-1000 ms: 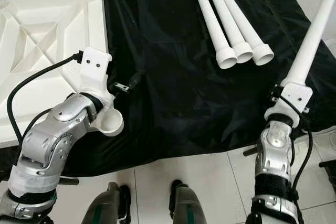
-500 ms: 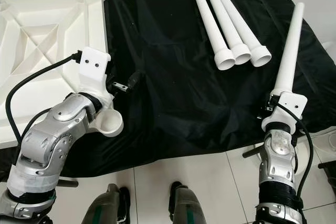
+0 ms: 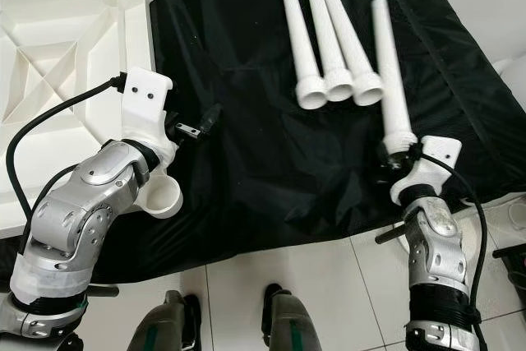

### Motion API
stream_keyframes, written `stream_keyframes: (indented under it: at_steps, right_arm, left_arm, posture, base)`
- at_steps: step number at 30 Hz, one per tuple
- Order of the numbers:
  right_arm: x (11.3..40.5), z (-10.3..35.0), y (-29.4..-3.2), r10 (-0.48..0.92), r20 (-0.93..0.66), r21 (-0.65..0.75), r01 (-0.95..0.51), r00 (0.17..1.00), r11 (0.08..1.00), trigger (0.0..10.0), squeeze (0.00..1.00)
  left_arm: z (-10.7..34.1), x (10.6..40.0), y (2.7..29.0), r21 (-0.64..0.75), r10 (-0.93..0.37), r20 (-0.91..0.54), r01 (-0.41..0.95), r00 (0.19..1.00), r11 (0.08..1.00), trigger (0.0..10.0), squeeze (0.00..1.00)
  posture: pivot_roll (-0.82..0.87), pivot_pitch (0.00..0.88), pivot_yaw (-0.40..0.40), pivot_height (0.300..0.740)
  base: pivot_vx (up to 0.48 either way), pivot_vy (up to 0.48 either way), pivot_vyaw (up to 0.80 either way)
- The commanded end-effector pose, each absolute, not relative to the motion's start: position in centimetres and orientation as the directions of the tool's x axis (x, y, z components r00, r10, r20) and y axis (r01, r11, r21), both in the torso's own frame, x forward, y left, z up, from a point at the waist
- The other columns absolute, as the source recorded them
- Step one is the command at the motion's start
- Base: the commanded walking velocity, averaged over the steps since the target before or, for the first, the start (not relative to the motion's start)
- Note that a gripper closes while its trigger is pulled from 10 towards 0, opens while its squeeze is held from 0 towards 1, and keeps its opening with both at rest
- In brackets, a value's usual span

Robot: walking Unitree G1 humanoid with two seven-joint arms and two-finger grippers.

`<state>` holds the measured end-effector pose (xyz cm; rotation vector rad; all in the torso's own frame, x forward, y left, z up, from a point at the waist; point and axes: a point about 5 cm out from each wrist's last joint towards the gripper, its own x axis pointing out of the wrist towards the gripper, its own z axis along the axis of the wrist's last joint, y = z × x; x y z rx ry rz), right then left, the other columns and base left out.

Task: Building children table

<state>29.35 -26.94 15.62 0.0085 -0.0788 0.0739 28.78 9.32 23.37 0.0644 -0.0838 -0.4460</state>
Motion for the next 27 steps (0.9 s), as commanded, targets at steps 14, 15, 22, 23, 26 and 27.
stream_keyframes:
  at_steps: [14,15,22,23,26,27]
  right_arm:
    - [28.1,16.4,-24.1,0.367,0.099,-0.025,-0.366,0.925,0.93,10.0,0.0]
    - [28.4,16.9,-24.6,0.279,0.16,-0.015,-0.28,0.947,0.96,10.0,0.0]
    - [28.7,18.4,-24.9,0.103,0.308,0.02,-0.115,0.946,0.993,10.0,0.0]
    - [28.7,18.4,-24.9,0.103,0.308,0.02,-0.115,0.946,0.993,10.0,0.0]
    - [28.5,19.5,-22.4,0.115,0.393,0.078,-0.158,0.912,0.984,10.0,0.0]
    - [28.2,19.7,-20.3,0.194,0.404,0.076,-0.244,0.894,0.967,10.0,0.0]
  left_arm:
    - [23.6,28.9,8.9,0.062,-0.473,0.081,0.469,0.878,0.881,10.0,0.0]
    - [23.7,28.9,8.7,0.057,-0.485,0.087,0.481,0.87,0.875,10.0,0.0]
    - [24.0,28.9,8.2,0.034,-0.527,0.109,0.527,0.843,0.849,10.0,0.0]
    - [24.0,28.9,8.2,0.034,-0.527,0.109,0.527,0.843,0.849,10.0,0.0]
    - [24.7,28.9,7.4,-0.023,-0.611,0.145,0.62,0.779,0.785,10.0,0.0]
    - [25.0,28.6,7.1,-0.08,-0.658,0.164,0.675,0.735,0.734,10.0,1.0]
  posture:
    - [-0.01,0.222,0.029,0.74]
    - [-0.01,0.219,0.029,0.74]
    - [-0.01,0.212,0.032,0.74]
    - [-0.01,0.212,0.032,0.74]
    - [-0.01,0.196,0.045,0.74]
    - [-0.02,0.192,0.05,0.74]
  base:
    - [0.0,0.0,0.0]
    - [0.0,0.0,0.0]
    - [0.0,0.0,0.0]
    - [0.0,0.0,0.0]
    - [0.0,0.0,0.0]
    - [0.0,0.0,0.0]
